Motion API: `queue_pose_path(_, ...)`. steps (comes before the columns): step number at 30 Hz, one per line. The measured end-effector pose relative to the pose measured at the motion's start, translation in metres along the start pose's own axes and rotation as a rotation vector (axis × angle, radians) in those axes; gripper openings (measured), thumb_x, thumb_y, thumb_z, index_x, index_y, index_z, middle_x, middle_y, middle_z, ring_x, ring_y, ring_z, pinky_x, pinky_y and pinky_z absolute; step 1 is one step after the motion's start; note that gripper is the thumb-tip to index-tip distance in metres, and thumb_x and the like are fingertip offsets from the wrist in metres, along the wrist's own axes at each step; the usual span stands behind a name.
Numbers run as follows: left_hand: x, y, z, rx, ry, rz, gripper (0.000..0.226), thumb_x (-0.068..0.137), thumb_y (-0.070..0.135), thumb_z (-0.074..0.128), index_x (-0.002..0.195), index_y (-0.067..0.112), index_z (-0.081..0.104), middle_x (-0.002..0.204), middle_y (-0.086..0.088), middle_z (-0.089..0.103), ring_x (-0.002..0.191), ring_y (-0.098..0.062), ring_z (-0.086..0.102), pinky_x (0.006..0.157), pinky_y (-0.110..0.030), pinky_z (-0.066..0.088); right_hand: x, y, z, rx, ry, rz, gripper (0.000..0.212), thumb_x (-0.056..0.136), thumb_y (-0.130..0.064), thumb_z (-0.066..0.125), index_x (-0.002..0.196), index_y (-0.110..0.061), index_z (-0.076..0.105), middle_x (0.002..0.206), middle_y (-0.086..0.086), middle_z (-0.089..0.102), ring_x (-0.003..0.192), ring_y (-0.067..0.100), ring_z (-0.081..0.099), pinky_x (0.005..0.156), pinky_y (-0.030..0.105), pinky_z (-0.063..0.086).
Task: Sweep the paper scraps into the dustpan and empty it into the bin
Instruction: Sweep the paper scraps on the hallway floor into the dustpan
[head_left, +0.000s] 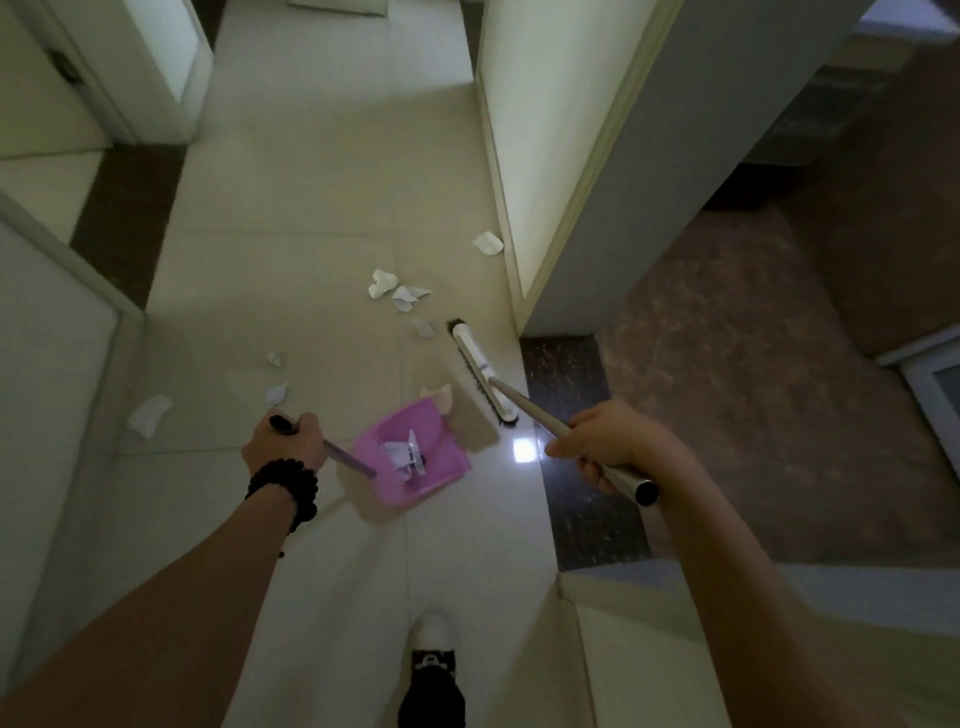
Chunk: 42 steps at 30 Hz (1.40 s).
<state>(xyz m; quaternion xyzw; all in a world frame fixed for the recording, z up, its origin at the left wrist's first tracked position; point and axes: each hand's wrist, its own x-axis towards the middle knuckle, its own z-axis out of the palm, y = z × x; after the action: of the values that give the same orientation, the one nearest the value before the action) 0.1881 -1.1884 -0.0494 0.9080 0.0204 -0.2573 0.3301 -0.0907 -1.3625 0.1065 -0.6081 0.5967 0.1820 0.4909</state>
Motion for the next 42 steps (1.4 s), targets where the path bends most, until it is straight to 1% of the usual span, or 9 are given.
queue_pose_path(5,0.010,0.006,-0.025,0.067,0.065,0.002,0.027,0.089,0.026,0.050,0.075,0.003,0.047,0.072,-0.018,0.056,0.067,-0.034,0.056,0.063,-0.038,0.042,0.048,-0.013,0.032,-0.114,0.192,0.001,0.018,0.081,-0.013,0.061,0.095,-0.002,0.063,0.068,0.009,0.068,0.052,0.016,0.064,0.051,0.026,0.054)
queue_pose_path(9,0.030,-0.001,-0.027,0.117,0.121,0.013,0.028,0.089,0.028,0.050,0.076,0.003,0.047,0.069,-0.018,0.057,0.068,-0.036,0.058,0.064,-0.036,0.043,0.082,-0.025,0.048,-0.198,0.200,0.020,0.011,0.089,-0.012,0.056,0.098,-0.007,0.052,0.081,0.008,0.061,0.061,0.014,0.061,0.051,0.024,0.052)
queue_pose_path(16,0.059,-0.006,-0.015,0.138,0.134,-0.023,0.030,0.089,0.028,0.050,0.077,0.000,0.049,0.069,-0.018,0.055,0.067,-0.035,0.055,0.064,-0.037,0.042,0.125,-0.017,0.080,-0.342,-0.032,0.142,0.019,0.090,-0.016,0.043,0.087,-0.001,0.054,0.074,0.009,0.066,0.062,0.020,0.061,0.071,0.034,0.059)
queue_pose_path(19,0.061,-0.012,-0.011,0.146,0.106,-0.030,0.033,0.089,0.029,0.051,0.080,-0.003,0.055,0.071,-0.019,0.061,0.060,-0.032,0.054,0.057,-0.032,0.041,0.120,-0.011,0.102,-0.415,-0.165,0.186,0.021,0.089,-0.019,0.044,0.076,-0.007,0.056,0.070,0.006,0.063,0.057,0.019,0.058,0.058,0.028,0.053)
queue_pose_path(22,0.057,-0.009,-0.005,0.187,0.063,-0.003,0.028,0.089,0.026,0.050,0.079,0.001,0.052,0.070,-0.018,0.059,0.050,-0.026,0.045,0.046,-0.028,0.029,0.114,-0.009,0.118,-0.444,-0.204,0.208,0.015,0.088,-0.016,0.045,0.086,-0.008,0.057,0.073,0.004,0.062,0.056,0.016,0.057,0.048,0.025,0.047)
queue_pose_path(27,0.054,-0.004,-0.003,0.189,0.031,-0.014,0.027,0.090,0.029,0.051,0.081,0.003,0.049,0.077,-0.019,0.061,0.060,-0.029,0.050,0.054,-0.030,0.035,0.102,-0.023,0.119,-0.470,-0.290,0.232,0.019,0.091,-0.017,0.044,0.099,-0.005,0.056,0.068,0.001,0.059,0.049,0.011,0.053,0.040,0.022,0.043)
queue_pose_path(34,0.035,-0.008,0.004,0.129,-0.013,-0.019,0.033,0.086,0.032,0.050,0.090,0.000,0.055,0.084,-0.022,0.069,0.073,-0.037,0.065,0.063,-0.035,0.049,0.072,-0.046,0.124,-0.481,-0.377,0.163,0.019,0.089,-0.007,0.045,0.070,-0.007,0.045,0.065,0.006,0.053,0.053,0.014,0.049,0.053,0.023,0.044)
queue_pose_path(39,0.020,-0.016,0.004,0.150,-0.026,0.006,0.025,0.091,0.028,0.049,0.086,0.004,0.047,0.077,-0.016,0.056,0.054,-0.025,0.046,0.051,-0.029,0.033,0.054,-0.044,0.141,-0.452,-0.406,0.098,0.016,0.084,-0.002,0.045,0.069,-0.007,0.048,0.067,0.009,0.053,0.055,0.017,0.049,0.055,0.027,0.044)
queue_pose_path(42,0.016,-0.029,-0.004,0.161,-0.008,0.000,0.025,0.092,0.028,0.047,0.088,0.003,0.046,0.079,-0.015,0.053,0.057,-0.027,0.047,0.050,-0.029,0.031,0.045,-0.037,0.141,-0.313,-0.429,0.114,0.011,0.077,0.004,0.047,0.072,-0.006,0.047,0.072,0.012,0.055,0.057,0.019,0.051,0.055,0.028,0.046)
